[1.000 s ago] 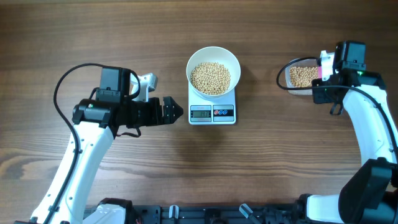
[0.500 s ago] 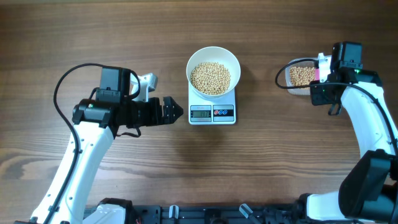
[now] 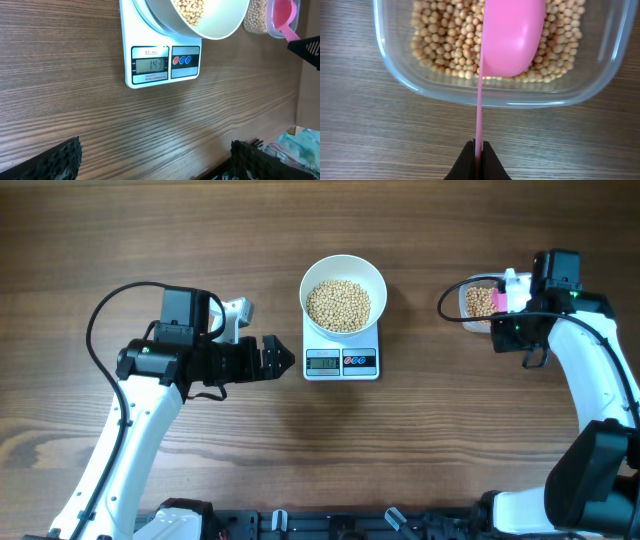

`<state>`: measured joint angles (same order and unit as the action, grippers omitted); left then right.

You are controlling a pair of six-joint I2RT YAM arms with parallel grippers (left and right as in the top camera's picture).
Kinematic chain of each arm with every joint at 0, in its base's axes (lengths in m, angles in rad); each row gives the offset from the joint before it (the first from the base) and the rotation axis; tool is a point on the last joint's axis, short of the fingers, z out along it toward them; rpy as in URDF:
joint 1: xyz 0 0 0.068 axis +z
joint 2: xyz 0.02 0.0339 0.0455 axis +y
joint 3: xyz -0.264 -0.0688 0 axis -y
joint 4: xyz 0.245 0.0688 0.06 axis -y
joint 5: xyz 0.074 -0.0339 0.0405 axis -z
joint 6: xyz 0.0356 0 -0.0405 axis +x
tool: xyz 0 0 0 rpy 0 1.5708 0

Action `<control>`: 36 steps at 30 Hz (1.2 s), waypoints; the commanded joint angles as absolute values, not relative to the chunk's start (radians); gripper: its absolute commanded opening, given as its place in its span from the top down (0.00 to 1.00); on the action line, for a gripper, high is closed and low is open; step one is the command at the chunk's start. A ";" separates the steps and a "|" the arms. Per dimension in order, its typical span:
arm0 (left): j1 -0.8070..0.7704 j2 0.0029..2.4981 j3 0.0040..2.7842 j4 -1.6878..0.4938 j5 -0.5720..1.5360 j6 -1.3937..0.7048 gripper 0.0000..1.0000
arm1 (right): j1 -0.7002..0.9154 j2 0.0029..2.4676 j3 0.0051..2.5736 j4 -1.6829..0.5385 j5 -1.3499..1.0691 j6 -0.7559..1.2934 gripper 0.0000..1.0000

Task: Scoop item into bowl and weigh 150g on scale

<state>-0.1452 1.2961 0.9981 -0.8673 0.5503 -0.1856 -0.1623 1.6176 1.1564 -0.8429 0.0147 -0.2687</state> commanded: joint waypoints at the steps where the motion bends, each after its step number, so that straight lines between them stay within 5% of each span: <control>1: -0.149 1.295 1.021 -0.864 0.563 -0.188 0.00 | -0.160 1.634 1.163 -0.857 -0.100 -0.258 0.96; 36: -0.149 1.295 1.021 -0.864 0.563 -0.188 0.00 | -0.179 1.634 1.163 -0.816 -0.318 0.041 0.96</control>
<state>-0.1452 1.2961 0.9981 -0.8673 0.5503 -0.1856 -0.1780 1.6176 1.1564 -0.8219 -0.2676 -0.0044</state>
